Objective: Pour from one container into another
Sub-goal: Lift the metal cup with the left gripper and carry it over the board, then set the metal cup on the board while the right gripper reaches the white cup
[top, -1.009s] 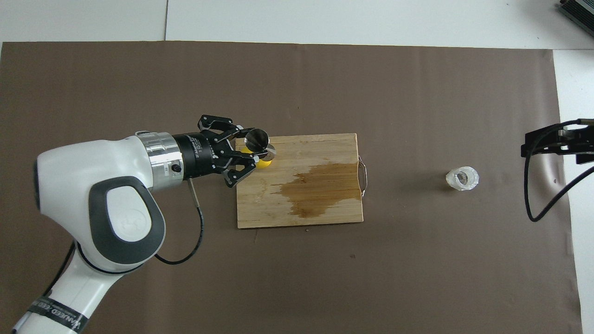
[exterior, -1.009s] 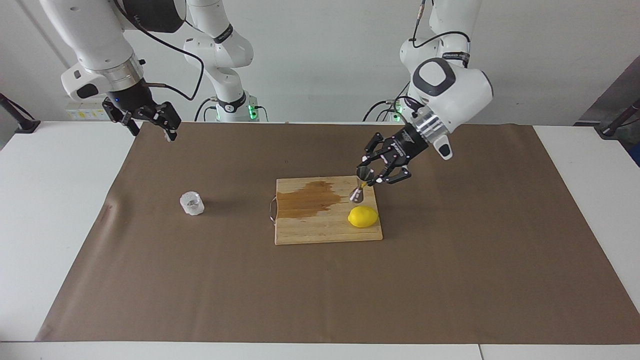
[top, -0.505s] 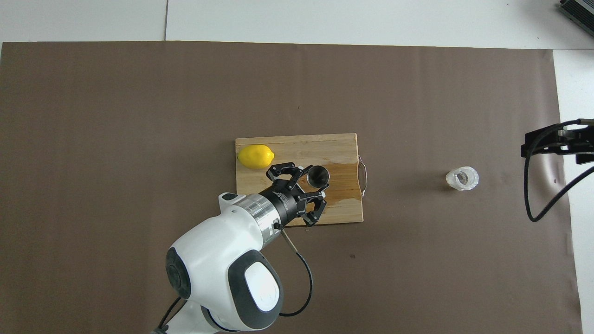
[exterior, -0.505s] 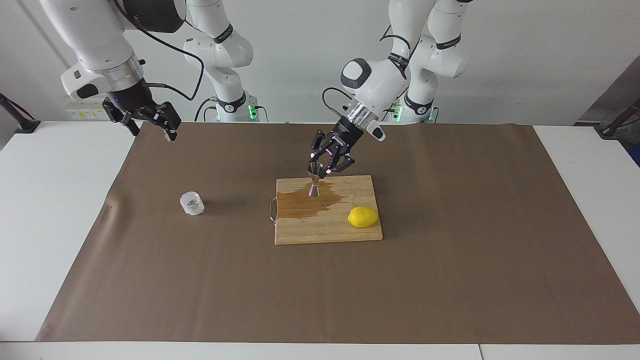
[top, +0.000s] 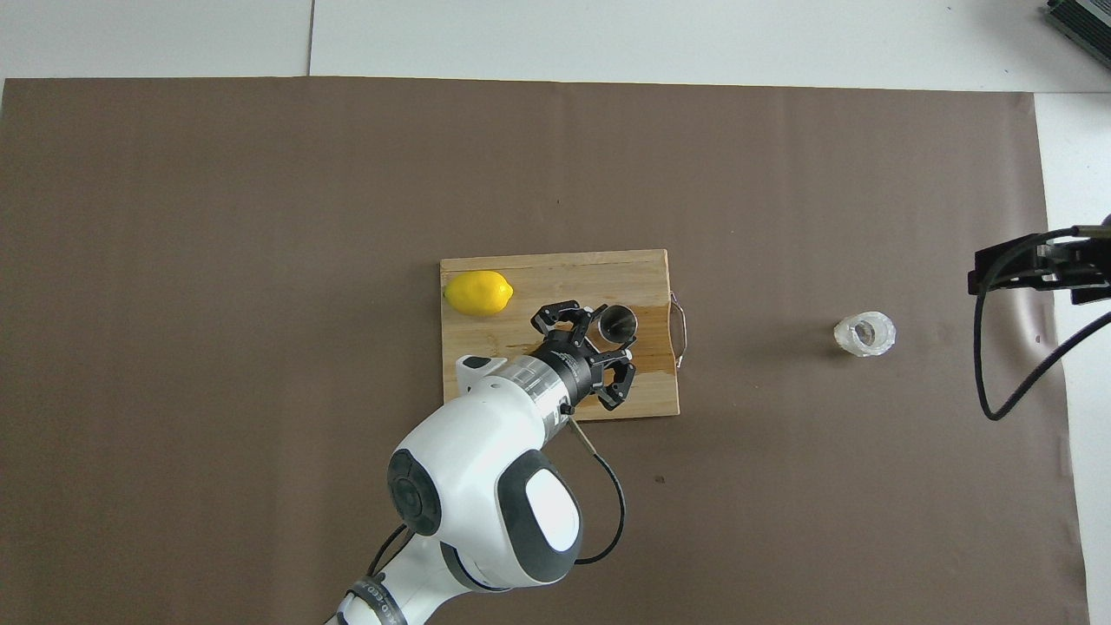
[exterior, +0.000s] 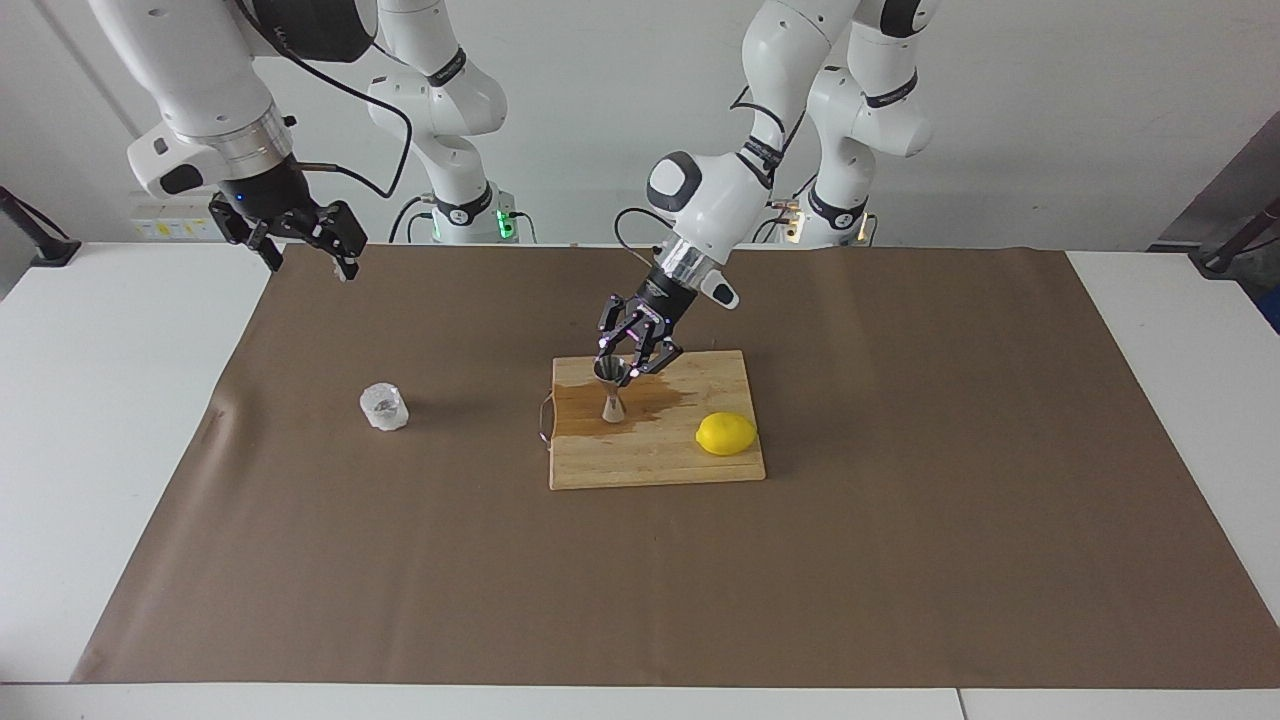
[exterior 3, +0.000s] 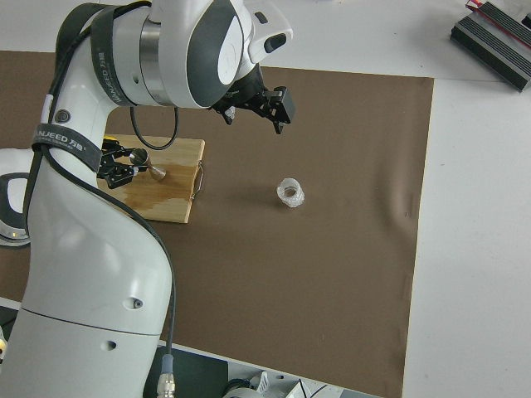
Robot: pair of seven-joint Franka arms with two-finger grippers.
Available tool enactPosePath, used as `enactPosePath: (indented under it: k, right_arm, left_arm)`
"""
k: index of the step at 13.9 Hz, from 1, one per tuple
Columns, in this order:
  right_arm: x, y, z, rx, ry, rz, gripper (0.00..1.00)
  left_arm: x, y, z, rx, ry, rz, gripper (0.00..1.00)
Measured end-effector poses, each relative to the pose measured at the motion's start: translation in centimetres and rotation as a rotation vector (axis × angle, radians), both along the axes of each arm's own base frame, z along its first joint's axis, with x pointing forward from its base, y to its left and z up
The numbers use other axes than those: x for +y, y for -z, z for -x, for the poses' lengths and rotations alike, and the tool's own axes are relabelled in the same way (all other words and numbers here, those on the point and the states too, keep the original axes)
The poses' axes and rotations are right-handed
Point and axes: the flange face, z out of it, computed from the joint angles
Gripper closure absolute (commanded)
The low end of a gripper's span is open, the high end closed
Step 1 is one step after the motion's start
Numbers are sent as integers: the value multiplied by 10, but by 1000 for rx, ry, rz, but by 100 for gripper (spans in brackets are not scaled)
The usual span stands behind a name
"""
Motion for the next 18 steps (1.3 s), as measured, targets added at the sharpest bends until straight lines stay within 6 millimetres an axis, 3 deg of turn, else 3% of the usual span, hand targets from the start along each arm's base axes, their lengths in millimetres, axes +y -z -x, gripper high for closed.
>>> enactPosePath:
  k: [1,3,5,6,10,12,14,18]
  right_arm:
    - [3,0,0,1,-34,0,0]
    - [11,4,0,3,-117,-2,0]
    - [14,13,0,-19,-255,-1,0]
    - [14,19,1,-24,-321,0,0]
    - [11,39,5,-30,-682,5,0]
    - [2,55,3,-29,-928,11,0]
    - [-11,74,3,-18,-1127,11,0]
    - [-27,122,5,-4,-1408,-41,0]
  left_arm:
    - [-3,2,3,-4,2,-5,55]
    - [-4,3,5,-8,0,-9,34]
    - [-4,4,5,-8,-1,-10,5]
    - [-4,4,5,-7,-2,-10,0]
    - [-3,1,3,-14,-8,-7,0]
    - [2,-18,-1,-34,-17,16,0]
    - [22,-40,-18,-48,-30,44,0]
    - [82,-72,-73,-99,26,36,0]
